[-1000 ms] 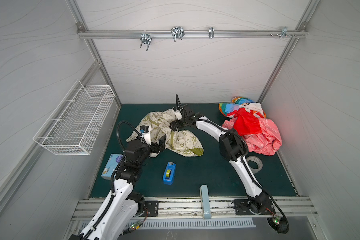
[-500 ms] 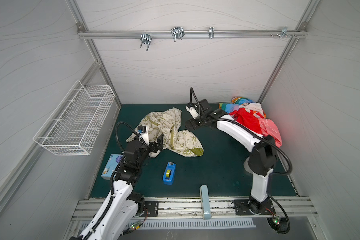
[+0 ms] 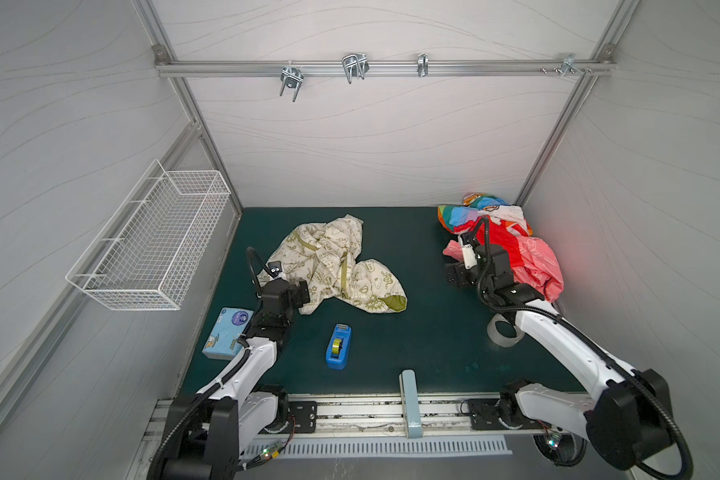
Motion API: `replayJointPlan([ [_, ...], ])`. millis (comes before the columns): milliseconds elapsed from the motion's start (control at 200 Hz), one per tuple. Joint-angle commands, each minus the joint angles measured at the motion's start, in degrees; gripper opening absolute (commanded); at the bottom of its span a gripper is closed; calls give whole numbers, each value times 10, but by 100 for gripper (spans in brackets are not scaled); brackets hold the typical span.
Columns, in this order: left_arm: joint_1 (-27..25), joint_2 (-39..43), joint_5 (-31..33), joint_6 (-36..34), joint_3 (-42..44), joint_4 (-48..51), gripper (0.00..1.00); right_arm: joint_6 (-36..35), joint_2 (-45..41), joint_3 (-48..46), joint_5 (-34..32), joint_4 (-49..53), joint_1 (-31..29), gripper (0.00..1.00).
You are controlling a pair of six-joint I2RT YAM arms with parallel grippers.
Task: Pick out a specific cloth from the pile
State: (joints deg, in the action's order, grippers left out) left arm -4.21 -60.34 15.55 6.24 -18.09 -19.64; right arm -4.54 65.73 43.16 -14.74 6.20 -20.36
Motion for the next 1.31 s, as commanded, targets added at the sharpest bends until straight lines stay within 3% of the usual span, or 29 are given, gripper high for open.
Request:
replayJointPlan([
  [0, 5, -15, 4, 3, 9, -138, 99, -15, 2, -48, -1, -131, 34, 99],
  [245, 7, -108, 2, -17, 29, -263, 99, -2, 118, -137, 25, -319, 67, 99],
  [320, 8, -137, 3, -26, 20, -281, 99, -2, 161, -164, 29, -411, 72, 99],
  [370, 8, -144, -6, -36, 10, -269, 99, -6, 162, -156, 37, -397, 73, 99],
  [425, 8, -145, -13, -40, 1, -253, 99, -17, 169, -175, 49, -449, 77, 99],
  [555, 9, -155, -28, -61, 11, -287, 99, -9, 217, -206, 17, -562, 83, 99],
  [680, 20, -268, -37, -65, 57, -498, 99, 15, 223, -195, 51, -539, 108, 99],
  [735, 22, -312, -42, -78, 49, -544, 99, 32, 246, -193, 63, -551, 125, 99],
  [830, 30, -265, -34, -49, 5, -379, 99, 48, 241, -176, 100, -507, 146, 99],
  [905, 42, -294, -12, -38, -39, -350, 99, 49, 243, -175, 100, -514, 147, 99],
  [970, 46, -280, -27, -27, -68, -256, 99, 50, 244, -174, 100, -512, 147, 99],
  [1045, 46, -293, -26, -34, -57, -308, 99, 51, 242, -174, 101, -506, 147, 99],
  [1130, 47, -283, -29, -29, -64, -271, 99, 50, 241, -174, 100, -508, 148, 99],
  [1301, 47, -286, -29, -30, -57, -291, 99, 50, 241, -175, 100, -509, 148, 99],
])
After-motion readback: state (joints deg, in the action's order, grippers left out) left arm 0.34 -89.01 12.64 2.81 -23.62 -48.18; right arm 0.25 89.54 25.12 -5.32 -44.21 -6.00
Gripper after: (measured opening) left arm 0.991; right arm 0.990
